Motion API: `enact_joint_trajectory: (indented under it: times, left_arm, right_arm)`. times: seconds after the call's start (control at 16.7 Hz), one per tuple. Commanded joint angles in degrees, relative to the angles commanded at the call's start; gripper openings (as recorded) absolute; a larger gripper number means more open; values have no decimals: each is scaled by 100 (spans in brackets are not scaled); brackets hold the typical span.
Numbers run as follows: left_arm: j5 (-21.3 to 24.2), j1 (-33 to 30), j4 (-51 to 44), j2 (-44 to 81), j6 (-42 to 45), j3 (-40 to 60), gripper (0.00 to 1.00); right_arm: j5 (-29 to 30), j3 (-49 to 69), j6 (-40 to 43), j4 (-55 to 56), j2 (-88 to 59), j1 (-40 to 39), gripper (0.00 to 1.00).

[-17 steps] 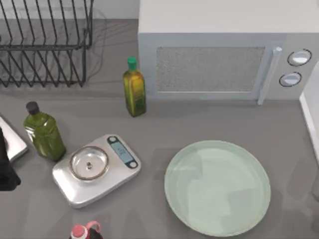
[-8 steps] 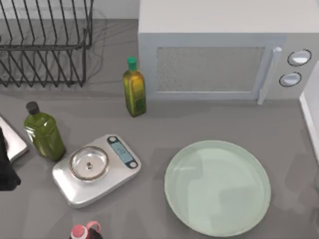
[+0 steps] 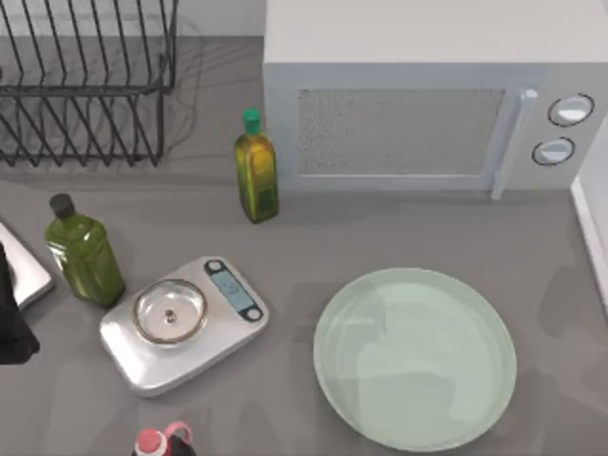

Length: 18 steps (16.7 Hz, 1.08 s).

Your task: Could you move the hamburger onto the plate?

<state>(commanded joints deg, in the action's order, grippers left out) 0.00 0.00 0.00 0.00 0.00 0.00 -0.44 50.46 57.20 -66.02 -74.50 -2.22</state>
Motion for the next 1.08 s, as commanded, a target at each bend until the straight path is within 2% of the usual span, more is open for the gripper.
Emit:
enact_joint_trajectory:
  times: [0.42, 0.6, 0.84, 1.08]
  left_arm:
    - [0, 0, 0, 0, 0, 0, 100]
    - [0, 0, 0, 0, 0, 0, 100]
    - [0, 0, 0, 0, 0, 0, 100]
    - [0, 0, 0, 0, 0, 0, 100]
  right_arm:
    - [4, 78, -85, -63, 0, -71, 0]
    - [38, 366, -637, -63, -268, -555, 0]
    - [93, 969, -2220, -65, -920, -1574, 0]
    - [107, 1603, -4569, -77, -1756, -2621, 0]
